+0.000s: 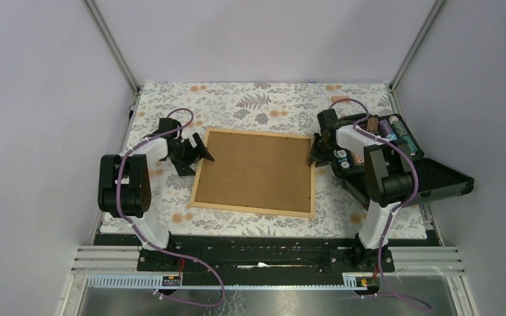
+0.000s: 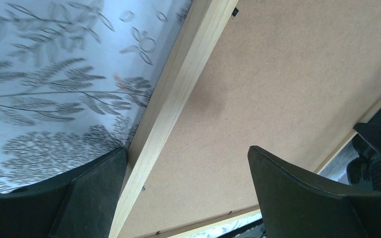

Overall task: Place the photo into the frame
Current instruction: Install the photo frame at the center of the board, then turn over the photo frame at the corner of the board.

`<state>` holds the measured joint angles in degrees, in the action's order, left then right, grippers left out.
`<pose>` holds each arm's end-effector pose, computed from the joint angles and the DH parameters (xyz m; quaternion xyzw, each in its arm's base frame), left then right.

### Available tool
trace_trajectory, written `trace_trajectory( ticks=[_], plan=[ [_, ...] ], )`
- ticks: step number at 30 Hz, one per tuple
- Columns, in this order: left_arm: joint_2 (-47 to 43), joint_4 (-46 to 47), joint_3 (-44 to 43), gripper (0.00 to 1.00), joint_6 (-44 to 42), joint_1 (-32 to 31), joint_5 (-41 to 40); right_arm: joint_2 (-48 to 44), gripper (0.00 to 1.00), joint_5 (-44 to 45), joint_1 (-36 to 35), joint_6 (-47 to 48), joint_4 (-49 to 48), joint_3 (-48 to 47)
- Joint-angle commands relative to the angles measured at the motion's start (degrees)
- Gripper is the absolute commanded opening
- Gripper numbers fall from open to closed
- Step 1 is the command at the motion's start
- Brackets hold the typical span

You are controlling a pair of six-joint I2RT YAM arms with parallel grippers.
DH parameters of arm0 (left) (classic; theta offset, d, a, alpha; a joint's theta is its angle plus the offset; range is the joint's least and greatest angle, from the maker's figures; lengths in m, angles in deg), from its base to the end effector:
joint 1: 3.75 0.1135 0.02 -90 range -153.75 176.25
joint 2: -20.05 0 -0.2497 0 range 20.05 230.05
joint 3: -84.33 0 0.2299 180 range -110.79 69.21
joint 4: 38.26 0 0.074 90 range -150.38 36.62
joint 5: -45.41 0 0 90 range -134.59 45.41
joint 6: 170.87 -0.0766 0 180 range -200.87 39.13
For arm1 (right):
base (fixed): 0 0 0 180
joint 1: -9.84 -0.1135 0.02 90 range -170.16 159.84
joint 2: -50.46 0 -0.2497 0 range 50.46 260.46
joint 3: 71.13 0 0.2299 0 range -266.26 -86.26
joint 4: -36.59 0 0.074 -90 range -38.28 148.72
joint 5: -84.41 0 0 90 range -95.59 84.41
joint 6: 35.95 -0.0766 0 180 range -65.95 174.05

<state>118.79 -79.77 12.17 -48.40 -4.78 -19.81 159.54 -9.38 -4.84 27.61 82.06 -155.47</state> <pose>0.3165 -0.0378 0.1243 -0.2206 0.9341 -0.2552 0.1170 0.3483 0.0965 0.1117 0.0952 0.9800 0.0908 0.1494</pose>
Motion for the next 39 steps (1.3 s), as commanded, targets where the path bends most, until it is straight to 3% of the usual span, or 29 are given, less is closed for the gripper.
trace_trajectory(
  ticks=[1, 7, 13, 18, 22, 27, 32, 39],
  plan=[
    [4.10, 0.59, 2.57, 0.97, -0.12, -1.33, 2.25, 8.85, 0.35, -21.16, -4.40, -7.00, -20.03, 5.29],
    [3.28, 0.27, 2.44, 0.97, -0.58, -1.36, 1.32, 0.65, 0.55, -20.29, -4.40, -3.79, -13.36, 3.47],
    [-3.50, -1.15, 1.42, 0.99, -1.53, -0.73, -5.06, -5.86, 0.69, -9.03, -4.48, 3.23, 0.02, 0.28],
    [-15.42, -1.50, 1.12, 0.99, -1.98, -0.99, -11.26, -12.56, 0.68, 2.41, -9.00, 4.20, 10.25, 3.52],
    [-20.23, -1.64, 0.38, 0.99, -4.17, -3.71, -6.40, -15.47, 0.60, -1.24, -13.34, -3.06, 9.27, 10.18],
    [-24.01, -0.96, -0.68, 0.99, -8.66, -15.16, 1.47, -20.55, 0.53, -0.53, -16.13, -10.42, 5.46, 18.40],
    [-30.91, 4.69, 1.54, 0.99, -9.74, -30.13, -3.07, -25.37, 0.48, -1.07, -16.09, -11.31, 4.37, 23.40],
    [-37.89, 17.11, 8.31, 0.99, -15.16, -46.21, -10.33, -26.64, 0.44, -0.32, -16.12, -9.96, 5.53, 26.20]
  ],
)
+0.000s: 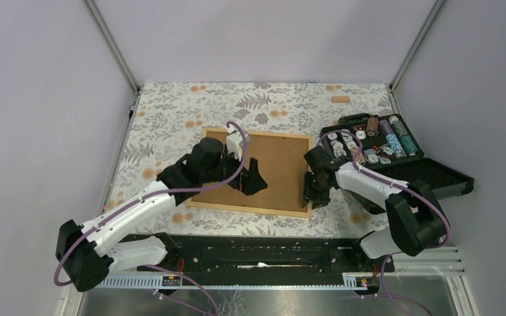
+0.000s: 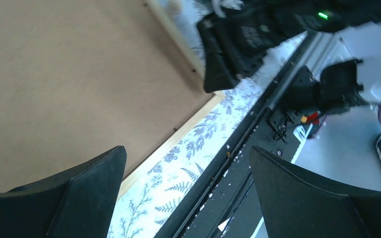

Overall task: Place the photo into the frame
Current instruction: Turn over the photo frame at the corner of the board.

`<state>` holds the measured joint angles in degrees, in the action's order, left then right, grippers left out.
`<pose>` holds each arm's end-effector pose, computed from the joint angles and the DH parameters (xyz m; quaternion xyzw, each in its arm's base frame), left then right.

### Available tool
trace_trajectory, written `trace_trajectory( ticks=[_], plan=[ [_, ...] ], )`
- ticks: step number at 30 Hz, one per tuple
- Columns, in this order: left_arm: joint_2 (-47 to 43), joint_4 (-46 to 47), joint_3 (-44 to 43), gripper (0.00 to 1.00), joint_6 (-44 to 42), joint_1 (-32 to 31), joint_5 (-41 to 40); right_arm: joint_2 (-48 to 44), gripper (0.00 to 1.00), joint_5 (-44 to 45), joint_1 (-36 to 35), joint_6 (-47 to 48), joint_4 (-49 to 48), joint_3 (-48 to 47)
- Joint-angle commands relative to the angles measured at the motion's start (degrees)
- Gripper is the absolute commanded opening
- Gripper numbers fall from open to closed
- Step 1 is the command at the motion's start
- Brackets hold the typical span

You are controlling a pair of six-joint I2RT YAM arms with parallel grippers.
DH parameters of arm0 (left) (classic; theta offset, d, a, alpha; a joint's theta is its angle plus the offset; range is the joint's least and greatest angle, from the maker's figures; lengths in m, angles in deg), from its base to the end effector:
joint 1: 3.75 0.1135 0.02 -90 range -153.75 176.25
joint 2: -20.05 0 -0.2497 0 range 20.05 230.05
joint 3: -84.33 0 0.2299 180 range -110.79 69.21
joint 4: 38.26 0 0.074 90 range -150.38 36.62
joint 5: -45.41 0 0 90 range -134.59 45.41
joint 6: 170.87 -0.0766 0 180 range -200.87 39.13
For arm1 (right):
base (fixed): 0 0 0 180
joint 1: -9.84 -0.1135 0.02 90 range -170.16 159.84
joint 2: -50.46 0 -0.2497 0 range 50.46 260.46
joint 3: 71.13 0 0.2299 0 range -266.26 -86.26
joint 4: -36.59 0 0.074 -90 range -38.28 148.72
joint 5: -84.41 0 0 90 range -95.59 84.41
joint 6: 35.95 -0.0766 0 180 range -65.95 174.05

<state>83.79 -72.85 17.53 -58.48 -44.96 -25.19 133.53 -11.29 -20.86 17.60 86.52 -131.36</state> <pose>0.1817 -0.1929 0.2732 0.2218 0.8351 -0.3786 0.3317 0.2078 0.1323 0.1287 0.0421 0.9866 0.1237 0.0975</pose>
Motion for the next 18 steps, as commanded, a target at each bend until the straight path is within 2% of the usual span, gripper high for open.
trace_trajectory(
  ticks=[1, 8, 9, 12, 15, 18],
  plan=[
    [-3.21, 11.94, 3.55, 0.99, -7.39, -8.97, -5.51, -0.29, 0.43, 2.49, -0.10, 0.13, 0.92, 2.63],
    [-1.96, 14.01, 6.07, 0.99, -25.46, -23.90, -10.45, 5.23, 0.31, 5.03, -0.10, 2.01, -1.40, 4.63],
    [-1.42, 14.06, 6.49, 0.99, -27.62, -25.74, -11.22, 4.87, 0.26, 5.15, -0.11, 1.81, -1.48, 4.57],
    [1.45, 13.97, 7.27, 0.99, -32.64, -30.38, -15.97, 2.40, 0.00, 2.77, -0.02, 0.57, -0.57, 3.48],
    [6.48, 15.57, 7.62, 0.99, -35.20, -33.86, -24.24, -0.07, 0.00, -0.84, -0.02, -0.79, 3.46, -0.57],
    [11.15, 22.13, 9.84, 0.99, -36.59, -37.38, -34.41, -1.62, 0.00, -1.29, 0.01, -0.97, 9.39, -6.43]
  ],
)
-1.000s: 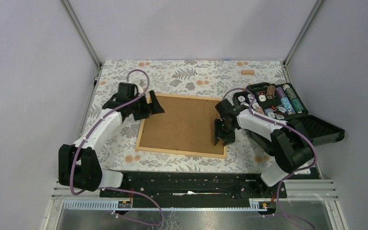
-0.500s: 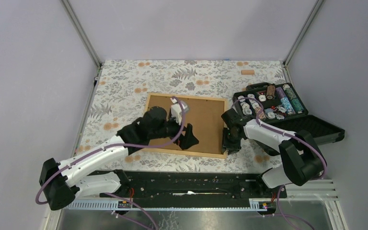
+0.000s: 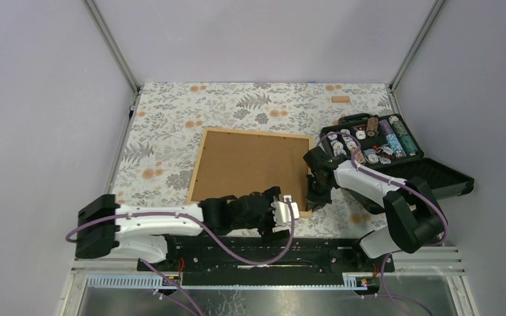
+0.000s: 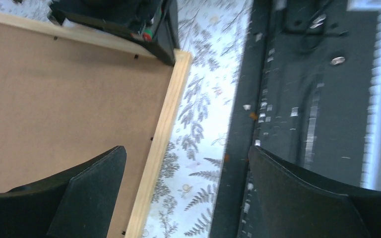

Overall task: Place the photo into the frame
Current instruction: Turn over the photo frame at the corner of the board.

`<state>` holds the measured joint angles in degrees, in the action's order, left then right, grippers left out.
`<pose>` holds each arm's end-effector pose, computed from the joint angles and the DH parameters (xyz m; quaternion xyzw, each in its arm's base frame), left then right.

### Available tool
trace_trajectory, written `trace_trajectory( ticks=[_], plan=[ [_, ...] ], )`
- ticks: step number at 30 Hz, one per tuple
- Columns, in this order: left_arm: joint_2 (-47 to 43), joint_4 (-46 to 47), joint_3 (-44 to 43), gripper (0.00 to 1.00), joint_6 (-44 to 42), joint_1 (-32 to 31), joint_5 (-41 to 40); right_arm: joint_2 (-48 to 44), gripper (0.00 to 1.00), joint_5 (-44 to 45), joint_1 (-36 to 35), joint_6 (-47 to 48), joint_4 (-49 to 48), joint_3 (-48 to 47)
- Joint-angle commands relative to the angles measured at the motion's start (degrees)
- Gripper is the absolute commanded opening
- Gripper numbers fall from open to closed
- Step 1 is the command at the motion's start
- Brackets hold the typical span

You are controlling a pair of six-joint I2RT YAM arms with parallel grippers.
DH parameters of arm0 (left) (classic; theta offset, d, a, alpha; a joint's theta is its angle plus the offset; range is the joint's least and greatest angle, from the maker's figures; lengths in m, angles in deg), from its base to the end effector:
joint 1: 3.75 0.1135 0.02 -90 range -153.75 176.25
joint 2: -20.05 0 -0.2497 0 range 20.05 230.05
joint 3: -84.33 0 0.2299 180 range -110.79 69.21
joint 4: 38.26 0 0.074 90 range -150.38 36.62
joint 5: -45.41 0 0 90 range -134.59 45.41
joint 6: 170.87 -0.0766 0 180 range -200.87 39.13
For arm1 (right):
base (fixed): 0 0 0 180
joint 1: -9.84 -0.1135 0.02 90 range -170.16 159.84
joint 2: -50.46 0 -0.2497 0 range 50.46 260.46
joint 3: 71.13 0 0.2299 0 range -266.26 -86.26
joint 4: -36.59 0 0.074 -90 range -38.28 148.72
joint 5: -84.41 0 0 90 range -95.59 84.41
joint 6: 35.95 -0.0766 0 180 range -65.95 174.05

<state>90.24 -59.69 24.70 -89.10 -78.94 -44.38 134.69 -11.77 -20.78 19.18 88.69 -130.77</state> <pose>0.0736 -0.2796 0.2265 0.5826 0.6523 -0.2688 0.4035 0.2011 0.1286 0.1201 0.0305 0.9914 0.1076 0.0684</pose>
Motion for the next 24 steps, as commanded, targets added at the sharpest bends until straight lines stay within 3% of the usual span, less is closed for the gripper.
trace_trajectory(
  ticks=[1, 5, 8, 10, 12, 13, 15, 18, 23, 24],
  plan=[
    [6.09, 11.99, 3.86, 0.99, -6.85, -4.78, -18.21, -3.53, 0.00, -0.60, -0.12, -2.85, 8.47, -8.33],
    [12.23, 26.00, 7.41, 0.99, -13.61, -9.84, -33.36, -5.86, 0.00, -4.02, 0.74, -3.40, 9.70, -10.53],
    [17.70, 31.51, 6.29, 0.99, -18.45, -10.47, -43.27, -6.18, 0.00, -6.53, 0.96, -3.15, 10.79, -11.40],
    [22.84, 39.51, 6.28, 0.99, -26.34, -10.64, -51.43, -6.21, 0.00, -8.11, 0.92, -3.00, 11.28, -11.66],
    [29.47, 53.80, 7.14, 0.99, -37.59, -10.63, -59.99, -6.37, 0.00, -9.69, 1.01, -2.88, 11.20, -11.54],
    [31.56, 60.77, 8.05, 0.98, -42.86, -10.59, -61.40, -6.62, 0.00, -9.66, 0.99, -3.10, 11.26, -11.46],
    [34.31, 61.86, 7.63, 0.98, -44.73, -10.44, -60.81, -7.52, 0.00, -9.82, 1.04, -3.48, 11.30, -11.43],
    [37.54, 64.44, 7.28, 0.89, -47.60, -9.18, -60.17, -9.32, 0.00, -10.38, 1.06, -4.16, 11.66, -12.02],
    [37.22, 68.07, 5.54, 0.54, -52.32, -5.99, -61.03, -12.57, 0.00, -10.44, 0.99, -5.11, 11.91, -11.77],
    [36.74, 67.86, 5.12, 0.52, -52.88, -5.67, -60.98, -12.94, 0.00, -10.50, 1.06, -5.02, 11.89, -11.67]
  ],
)
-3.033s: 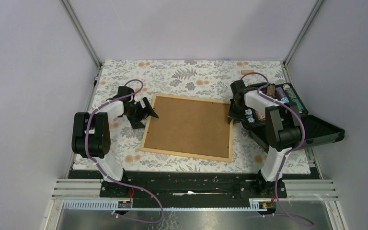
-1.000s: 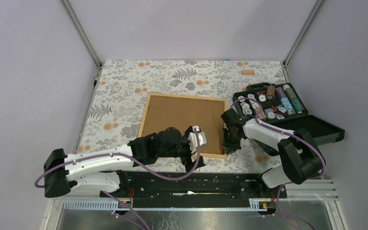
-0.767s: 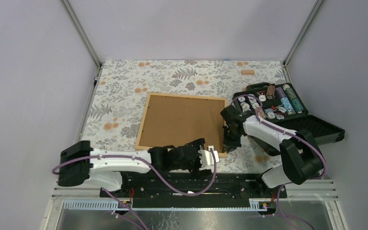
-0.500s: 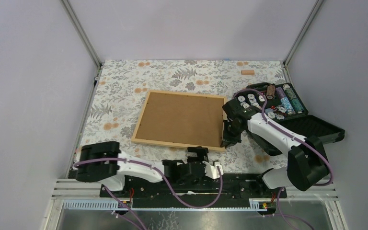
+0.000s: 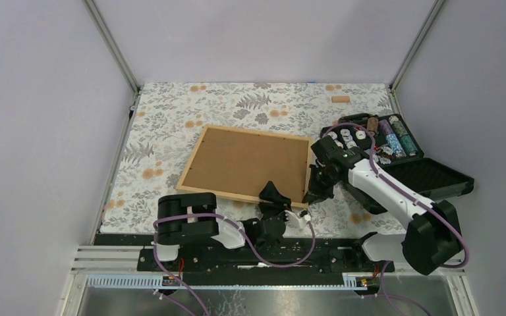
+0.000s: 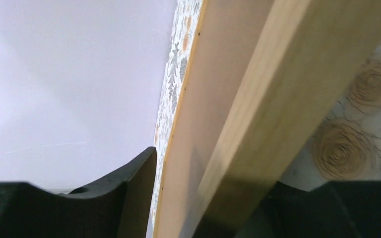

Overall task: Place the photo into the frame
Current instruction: Turn over the photo frame at the corner of the board.

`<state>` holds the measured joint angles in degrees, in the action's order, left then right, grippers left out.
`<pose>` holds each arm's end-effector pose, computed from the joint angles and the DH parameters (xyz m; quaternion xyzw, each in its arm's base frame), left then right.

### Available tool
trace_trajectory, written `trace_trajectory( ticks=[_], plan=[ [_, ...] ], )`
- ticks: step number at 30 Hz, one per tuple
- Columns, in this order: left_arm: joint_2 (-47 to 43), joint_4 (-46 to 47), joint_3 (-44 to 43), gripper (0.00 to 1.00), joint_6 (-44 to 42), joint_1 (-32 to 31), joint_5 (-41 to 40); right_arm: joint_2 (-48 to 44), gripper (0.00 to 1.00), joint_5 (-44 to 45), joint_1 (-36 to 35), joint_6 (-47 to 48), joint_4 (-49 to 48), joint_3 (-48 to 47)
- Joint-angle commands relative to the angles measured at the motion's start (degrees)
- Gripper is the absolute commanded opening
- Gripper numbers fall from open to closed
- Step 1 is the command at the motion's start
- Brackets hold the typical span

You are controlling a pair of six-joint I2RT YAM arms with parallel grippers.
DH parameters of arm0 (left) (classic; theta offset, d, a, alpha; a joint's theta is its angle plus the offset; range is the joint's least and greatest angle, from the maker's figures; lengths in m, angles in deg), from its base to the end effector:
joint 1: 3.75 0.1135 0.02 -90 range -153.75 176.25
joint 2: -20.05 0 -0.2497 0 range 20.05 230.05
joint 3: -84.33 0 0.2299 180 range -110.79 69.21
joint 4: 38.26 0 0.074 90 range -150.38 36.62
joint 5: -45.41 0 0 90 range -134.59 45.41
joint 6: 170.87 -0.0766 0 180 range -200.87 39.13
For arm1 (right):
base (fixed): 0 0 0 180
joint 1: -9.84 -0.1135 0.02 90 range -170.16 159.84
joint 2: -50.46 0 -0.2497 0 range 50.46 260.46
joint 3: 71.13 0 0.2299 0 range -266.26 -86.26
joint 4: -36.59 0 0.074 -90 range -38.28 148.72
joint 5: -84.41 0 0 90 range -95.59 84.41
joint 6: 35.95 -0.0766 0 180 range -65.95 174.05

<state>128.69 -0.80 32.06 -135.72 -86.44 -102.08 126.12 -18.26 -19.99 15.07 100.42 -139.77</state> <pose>0.1068 -0.3251 0.1214 0.5637 0.5189 0.2572 0.5889 0.1956 0.1315 0.1868 0.0599 0.9784 0.1832 0.0749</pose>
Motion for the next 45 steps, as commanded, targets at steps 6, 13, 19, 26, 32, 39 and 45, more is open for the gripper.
trace_trajectory(
  ticks=[6, 13, 19, 26, 32, 39, 45],
  plan=[
    [-5.57, 7.43, -4.04, 0.00, -10.96, 2.00, -2.77, -6.59, 0.00, -4.53, 0.23, 2.40, -1.31, -6.70],
    [-22.97, -32.02, -17.93, 0.00, 12.40, 5.46, 5.30, -7.18, 0.93, 13.76, 2.37, 10.40, 11.49, -38.10],
    [-33.78, -62.79, -37.03, 0.00, 40.44, 17.88, 27.77, -12.97, 1.00, 25.34, 2.46, 10.59, 9.80, -53.04],
    [-38.52, -68.08, -41.05, 0.00, 73.24, 48.28, 71.11, -17.49, 1.00, 25.79, 2.45, 9.48, 7.11, -44.15],
    [-44.15, -54.00, -23.18, 0.00, 101.74, 75.63, 89.27, -18.13, 1.00, 23.32, 2.45, 8.58, 5.38, -38.61],
    [-45.76, -21.14, 1.42, 0.00, 129.31, 96.16, 88.53, -16.86, 1.00, 17.33, 2.40, 7.11, 2.19, -32.42],
    [-41.21, -3.21, 11.07, 0.00, 136.48, 98.83, 66.98, -15.38, 1.00, 13.28, 2.43, 6.94, 1.65, -29.36]
  ],
)
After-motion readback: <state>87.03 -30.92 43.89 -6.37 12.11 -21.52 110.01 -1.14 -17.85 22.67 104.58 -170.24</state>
